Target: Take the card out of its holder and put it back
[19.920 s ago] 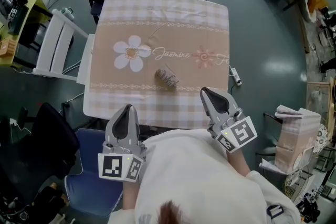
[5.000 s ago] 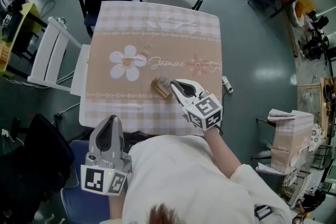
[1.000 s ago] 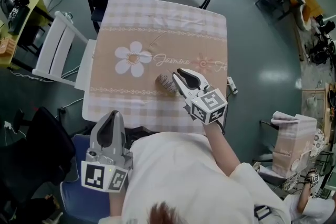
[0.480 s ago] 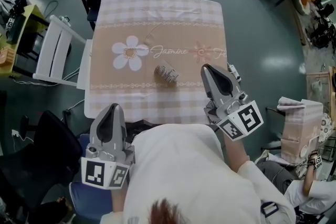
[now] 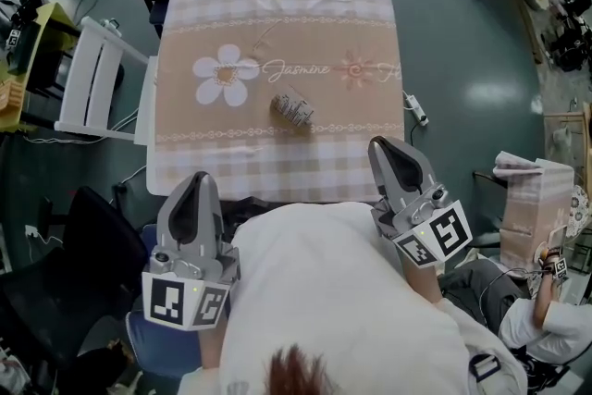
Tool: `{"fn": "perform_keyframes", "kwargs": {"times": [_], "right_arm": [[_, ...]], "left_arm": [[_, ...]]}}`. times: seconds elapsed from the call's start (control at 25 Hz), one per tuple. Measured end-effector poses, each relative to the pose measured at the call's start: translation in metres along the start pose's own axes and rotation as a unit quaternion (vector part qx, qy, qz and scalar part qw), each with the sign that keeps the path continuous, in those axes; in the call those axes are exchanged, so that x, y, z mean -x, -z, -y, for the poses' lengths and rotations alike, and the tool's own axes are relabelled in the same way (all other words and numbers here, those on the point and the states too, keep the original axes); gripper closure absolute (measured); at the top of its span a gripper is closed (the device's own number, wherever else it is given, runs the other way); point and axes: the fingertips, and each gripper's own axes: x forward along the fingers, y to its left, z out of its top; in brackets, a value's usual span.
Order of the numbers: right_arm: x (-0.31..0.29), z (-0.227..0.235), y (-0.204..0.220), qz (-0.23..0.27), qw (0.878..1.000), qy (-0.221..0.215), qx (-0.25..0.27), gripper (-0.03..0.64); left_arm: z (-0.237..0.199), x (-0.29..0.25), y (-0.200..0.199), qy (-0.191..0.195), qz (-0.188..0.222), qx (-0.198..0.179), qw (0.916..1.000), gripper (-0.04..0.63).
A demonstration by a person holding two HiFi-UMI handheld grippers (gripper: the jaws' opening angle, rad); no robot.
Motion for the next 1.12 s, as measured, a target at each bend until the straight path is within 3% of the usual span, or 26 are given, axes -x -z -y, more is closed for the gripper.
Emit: {"fn": "perform_keyframes", "kwargs": {"times": [0.24, 0.6, 1.12], "right_arm": [[0.013, -0.007, 0.002, 0.005, 1.000, 0.000, 0.004, 0.618], [0.021, -0.013, 0.008, -0.012, 1.000, 0.006, 0.012, 0.618], [0.048, -0.008, 0.017, -0.021, 1.000, 0.011, 0.014, 0.618]], "left_arm": [[0.005, 0.003, 0.005, 0.004, -0.004, -0.004, 1.0000, 0.595], [0.026, 0.012, 0.016, 0.029, -0.017, -0.059, 0.9977, 0.595], [0.056, 0.016, 0.035, 0.044, -0.025, -0.061, 0.9968, 0.595]]}}
